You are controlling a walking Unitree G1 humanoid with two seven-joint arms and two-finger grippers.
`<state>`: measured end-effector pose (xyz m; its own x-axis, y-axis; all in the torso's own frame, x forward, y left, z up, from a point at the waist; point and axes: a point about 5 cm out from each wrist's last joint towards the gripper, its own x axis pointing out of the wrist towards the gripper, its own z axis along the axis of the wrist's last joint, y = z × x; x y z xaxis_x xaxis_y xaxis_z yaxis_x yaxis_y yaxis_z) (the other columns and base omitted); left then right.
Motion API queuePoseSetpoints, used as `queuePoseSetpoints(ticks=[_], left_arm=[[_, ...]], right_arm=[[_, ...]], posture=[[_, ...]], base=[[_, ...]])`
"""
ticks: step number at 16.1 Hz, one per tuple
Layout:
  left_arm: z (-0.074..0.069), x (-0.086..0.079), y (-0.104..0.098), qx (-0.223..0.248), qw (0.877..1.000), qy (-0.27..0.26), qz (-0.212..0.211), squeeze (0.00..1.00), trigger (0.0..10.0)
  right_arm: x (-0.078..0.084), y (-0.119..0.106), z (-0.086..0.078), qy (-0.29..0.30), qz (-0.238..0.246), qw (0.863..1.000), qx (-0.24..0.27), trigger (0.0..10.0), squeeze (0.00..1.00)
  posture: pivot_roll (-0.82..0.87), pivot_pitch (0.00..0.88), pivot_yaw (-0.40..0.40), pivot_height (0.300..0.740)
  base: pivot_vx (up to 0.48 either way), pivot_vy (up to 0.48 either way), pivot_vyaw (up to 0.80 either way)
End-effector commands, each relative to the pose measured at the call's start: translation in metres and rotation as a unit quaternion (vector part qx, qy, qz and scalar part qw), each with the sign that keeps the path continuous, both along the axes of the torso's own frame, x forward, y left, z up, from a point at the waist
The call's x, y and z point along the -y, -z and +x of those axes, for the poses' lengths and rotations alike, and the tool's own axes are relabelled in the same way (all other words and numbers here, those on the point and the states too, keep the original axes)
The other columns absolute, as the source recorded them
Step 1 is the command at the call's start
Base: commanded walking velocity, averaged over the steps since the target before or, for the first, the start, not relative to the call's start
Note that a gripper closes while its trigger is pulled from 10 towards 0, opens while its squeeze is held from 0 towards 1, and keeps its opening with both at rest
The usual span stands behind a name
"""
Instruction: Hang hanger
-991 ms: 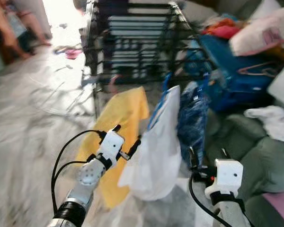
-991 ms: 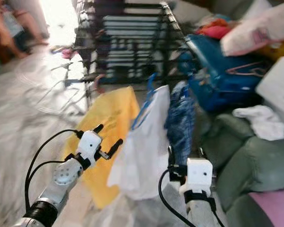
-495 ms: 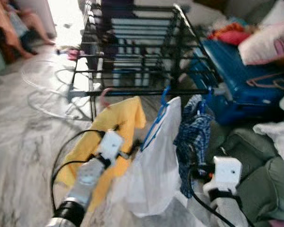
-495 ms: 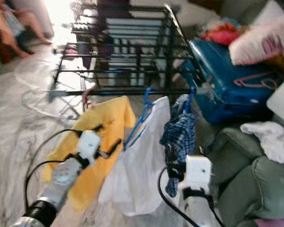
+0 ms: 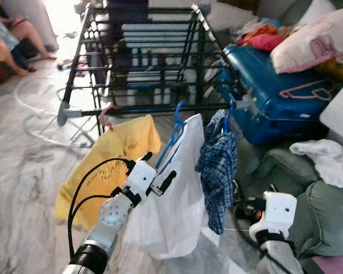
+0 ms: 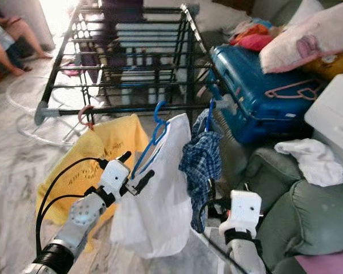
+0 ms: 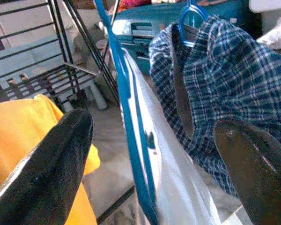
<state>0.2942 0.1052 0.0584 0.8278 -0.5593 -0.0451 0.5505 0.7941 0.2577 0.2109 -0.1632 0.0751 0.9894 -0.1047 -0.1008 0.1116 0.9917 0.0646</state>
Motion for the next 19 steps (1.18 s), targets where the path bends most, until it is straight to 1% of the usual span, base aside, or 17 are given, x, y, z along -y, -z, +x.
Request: queuePoseSetpoints(ticks=[1, 2, 3, 4, 5, 6, 7, 8, 9, 10, 11, 12, 13, 14, 16, 18, 19], left_arm=[[0.001, 0.0, -0.005, 0.011, 1.0, 0.008, 0.002, 0.0, 10.0], [0.001, 0.0, -0.005, 0.012, 1.0, 0.009, 0.003, 0.0, 10.0], [-0.001, -0.001, -0.006, 0.011, 1.0, 0.017, 0.007, 0.0, 10.0], [-0.001, -0.002, -0.006, 0.011, 1.0, 0.019, 0.008, 0.0, 10.0], [-0.002, -0.005, -0.007, 0.013, 1.0, 0.022, 0.012, 0.0, 10.0], [-0.003, -0.008, -0.008, 0.014, 0.999, 0.024, 0.018, 0.0, 10.0], [-0.004, -0.01, -0.008, 0.015, 0.999, 0.024, 0.02, 0.0, 10.0], [-0.005, -0.014, -0.009, 0.017, 0.999, 0.022, 0.024, 0.0, 10.0], [-0.006, -0.016, -0.009, 0.017, 0.999, 0.02, 0.026, 0.0, 10.0], [-0.008, -0.02, -0.01, 0.02, 0.999, 0.02, 0.032, 0.0, 10.0], [-0.009, -0.025, -0.012, 0.025, 0.999, 0.021, 0.039, 0.0, 10.0], [-0.007, -0.035, -0.014, 0.024, 0.999, 0.011, 0.047, 0.0, 10.0], [-0.005, -0.047, -0.017, 0.023, 0.998, 0.002, 0.06, 0.0, 10.0], [-0.005, -0.055, -0.019, 0.023, 0.997, -0.003, 0.07, 0.0, 10.0], [-0.006, -0.059, -0.022, 0.024, 0.997, -0.006, 0.075, 0.0, 10.0], [-0.009, -0.059, -0.024, 0.024, 0.997, -0.007, 0.074, 0.0, 10.0], [-0.009, -0.059, -0.024, 0.024, 0.997, -0.007, 0.074, 0.0, 10.0]], right_arm=[[0.007, -0.011, 0.01, 0.004, 0.009, 1.0, 0.006, 10.0, 0.0], [0.009, -0.013, 0.014, 0.002, 0.011, 1.0, 0.006, 10.0, 0.0], [0.015, -0.016, 0.03, -0.008, 0.025, 1.0, 0.002, 10.0, 0.0], [0.015, -0.016, 0.034, -0.014, 0.023, 1.0, -0.003, 10.0, 0.0], [0.017, -0.022, 0.051, -0.025, -0.007, 1.0, 0.0, 10.0, 0.0], [0.014, -0.025, 0.068, -0.036, -0.011, 0.999, -0.002, 10.0, 0.0], [0.012, -0.026, 0.073, -0.041, -0.011, 0.999, -0.005, 10.0, 0.0], [0.007, -0.023, 0.087, -0.062, -0.019, 0.998, -0.023, 10.0, 0.0], [0.005, -0.022, 0.089, -0.067, -0.017, 0.997, -0.027, 10.0, 0.0], [-0.001, -0.025, 0.098, -0.102, -0.035, 0.994, -0.026, 10.0, 0.0], [-0.005, -0.028, 0.103, -0.12, -0.049, 0.991, -0.025, 10.0, 0.0], [-0.002, -0.03, 0.112, -0.114, -0.038, 0.992, -0.03, 10.0, 0.0], [0.003, -0.029, 0.121, -0.097, -0.022, 0.994, -0.047, 10.0, 0.0], [0.009, -0.021, 0.128, -0.069, -0.012, 0.994, -0.083, 10.0, 0.0], [0.011, -0.01, 0.131, -0.061, -0.002, 0.991, -0.116, 10.0, 0.0], [0.012, -0.002, 0.127, -0.058, -0.002, 0.99, -0.127, 10.0, 0.0], [0.012, -0.002, 0.127, -0.058, -0.002, 0.99, -0.127, 10.0, 0.0]], posture=[[0.02, 0.073, -0.035, 0.74], [0.02, 0.076, -0.033, 0.74], [0.02, 0.092, -0.025, 0.74], [0.02, 0.092, -0.025, 0.74], [0.04, 0.116, -0.018, 0.74], [0.06, 0.127, -0.018, 0.74], [0.06, 0.13, -0.018, 0.74], [0.08, 0.138, -0.02, 0.74], [0.09, 0.145, -0.023, 0.74], [0.11, 0.154, -0.03, 0.74], [0.13, 0.165, -0.033, 0.74], [0.15, 0.174, -0.031, 0.74], [0.17, 0.188, -0.027, 0.74], [0.19, 0.196, -0.022, 0.74], [0.22, 0.205, -0.017, 0.74], [0.22, 0.209, -0.01, 0.74], [0.22, 0.209, -0.01, 0.74]], base=[[0.0, 0.0, 0.0], [0.0, 0.0, 0.0], [0.0, 0.0, 0.0], [0.0, 0.0, 0.0], [0.0, 0.0, 0.0], [0.0, 0.0, 0.0], [0.0, 0.0, 0.0], [0.0, 0.0, 0.0], [0.0, 0.0, 0.0], [0.0, 0.0, 0.0], [0.0, 0.0, 0.0], [0.0, 0.0, 0.0], [0.0, 0.0, 0.0], [0.0, 0.0, 0.0], [0.0, 0.0, 0.0], [0.0, 0.0, 0.0], [0.0, 0.0, 0.0]])
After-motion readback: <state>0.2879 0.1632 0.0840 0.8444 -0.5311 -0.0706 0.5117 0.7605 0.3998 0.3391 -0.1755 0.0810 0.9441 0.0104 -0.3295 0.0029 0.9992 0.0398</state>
